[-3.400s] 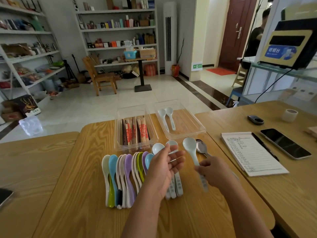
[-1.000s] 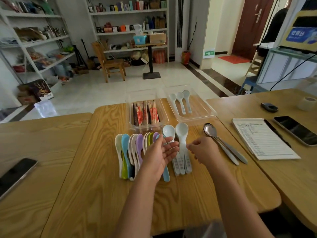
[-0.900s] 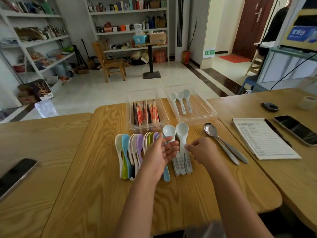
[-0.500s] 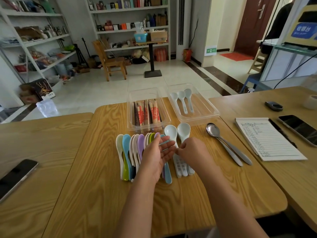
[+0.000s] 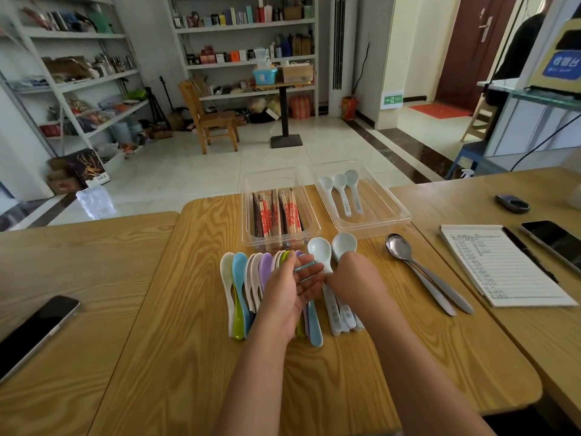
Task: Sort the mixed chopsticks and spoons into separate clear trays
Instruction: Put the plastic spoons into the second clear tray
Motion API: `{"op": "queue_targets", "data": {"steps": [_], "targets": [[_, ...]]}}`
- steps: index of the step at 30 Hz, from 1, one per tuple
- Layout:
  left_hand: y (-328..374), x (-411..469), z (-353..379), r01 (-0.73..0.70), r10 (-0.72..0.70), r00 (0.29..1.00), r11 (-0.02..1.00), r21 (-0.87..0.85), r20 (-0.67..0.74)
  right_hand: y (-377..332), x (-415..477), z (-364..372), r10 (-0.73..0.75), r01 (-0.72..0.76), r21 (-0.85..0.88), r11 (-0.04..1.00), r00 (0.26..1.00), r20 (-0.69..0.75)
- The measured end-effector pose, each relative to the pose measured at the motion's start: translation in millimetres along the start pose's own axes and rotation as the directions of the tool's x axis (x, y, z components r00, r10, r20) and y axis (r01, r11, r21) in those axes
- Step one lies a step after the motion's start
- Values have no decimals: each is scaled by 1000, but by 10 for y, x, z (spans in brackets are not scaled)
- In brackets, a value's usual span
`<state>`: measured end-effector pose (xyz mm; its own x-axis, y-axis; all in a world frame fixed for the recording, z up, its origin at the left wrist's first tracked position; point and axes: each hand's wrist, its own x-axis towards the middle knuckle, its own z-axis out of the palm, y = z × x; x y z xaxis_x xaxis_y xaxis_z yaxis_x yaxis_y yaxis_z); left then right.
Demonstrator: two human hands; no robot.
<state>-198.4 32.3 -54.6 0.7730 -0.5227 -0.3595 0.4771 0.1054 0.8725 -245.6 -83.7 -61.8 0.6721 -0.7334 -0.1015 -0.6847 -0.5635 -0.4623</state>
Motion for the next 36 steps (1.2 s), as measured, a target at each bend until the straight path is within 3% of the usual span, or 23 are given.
{"op": "queue_targets", "data": {"steps": [11,18,23,26,30,36], "targets": [[176,55,27,-74,76,995,996,-44,62,165,25,-251,-20,17,175,984,1000,16],[622,511,316,-63,66,988,998,-23,139,52,677,-708,-8,16,267,963,999,-32],[984,1139,597,-51,47,993,998,33,111,-198,1366,-980,6,4,192,981,999,-52],[1107,1558,702,-28,24,996,998,53,87,-410,1791,-974,57,-66,83,994,993,105],[1164,1973,729,7,-13,999,995,103,50,-402,2386,-678,96,-97,39,995,995,33],[1171,2297,687,8,-11,1000,994,107,29,-412,2601,-517,54,-55,19,998,998,15]]}}
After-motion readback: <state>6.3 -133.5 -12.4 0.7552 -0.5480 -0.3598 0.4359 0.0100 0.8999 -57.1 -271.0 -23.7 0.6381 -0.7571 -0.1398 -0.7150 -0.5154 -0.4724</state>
